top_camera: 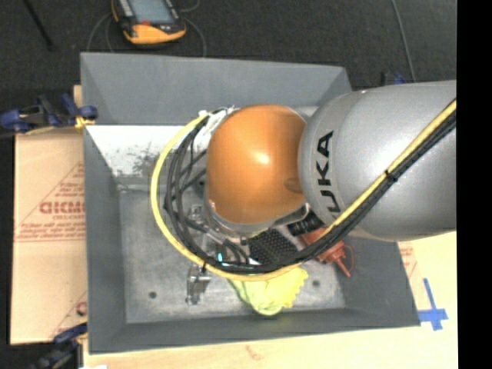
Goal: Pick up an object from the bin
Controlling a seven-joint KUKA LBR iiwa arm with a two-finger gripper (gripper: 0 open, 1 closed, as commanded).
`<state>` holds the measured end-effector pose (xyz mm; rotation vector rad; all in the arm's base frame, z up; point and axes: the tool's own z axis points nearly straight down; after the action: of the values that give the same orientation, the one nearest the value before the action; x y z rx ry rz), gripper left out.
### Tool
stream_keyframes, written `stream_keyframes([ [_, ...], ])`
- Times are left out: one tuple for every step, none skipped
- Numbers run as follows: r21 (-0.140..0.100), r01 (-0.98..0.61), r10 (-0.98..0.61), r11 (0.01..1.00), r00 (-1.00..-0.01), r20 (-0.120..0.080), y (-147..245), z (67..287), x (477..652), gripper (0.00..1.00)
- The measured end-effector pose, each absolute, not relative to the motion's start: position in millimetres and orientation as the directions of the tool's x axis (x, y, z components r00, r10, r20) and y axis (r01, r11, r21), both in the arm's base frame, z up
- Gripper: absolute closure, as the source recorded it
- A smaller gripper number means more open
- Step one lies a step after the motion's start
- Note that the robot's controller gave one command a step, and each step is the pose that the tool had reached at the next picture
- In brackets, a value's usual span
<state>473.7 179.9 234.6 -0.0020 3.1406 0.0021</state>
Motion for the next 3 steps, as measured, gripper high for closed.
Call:
stream_keyframes([
  [0.002, 0.001, 0.001, 1.0, -1.0, -0.002, 180, 235, 474.3, 0.0],
  [0.002, -0.016, -0.016, 1.0, -1.0, -0.007, 116, 155, 484.4, 0.0],
  [-0.004, 0.098, 0.098, 0.995, -0.995, 0.003, 73, 89, 487.0, 0.0],
])
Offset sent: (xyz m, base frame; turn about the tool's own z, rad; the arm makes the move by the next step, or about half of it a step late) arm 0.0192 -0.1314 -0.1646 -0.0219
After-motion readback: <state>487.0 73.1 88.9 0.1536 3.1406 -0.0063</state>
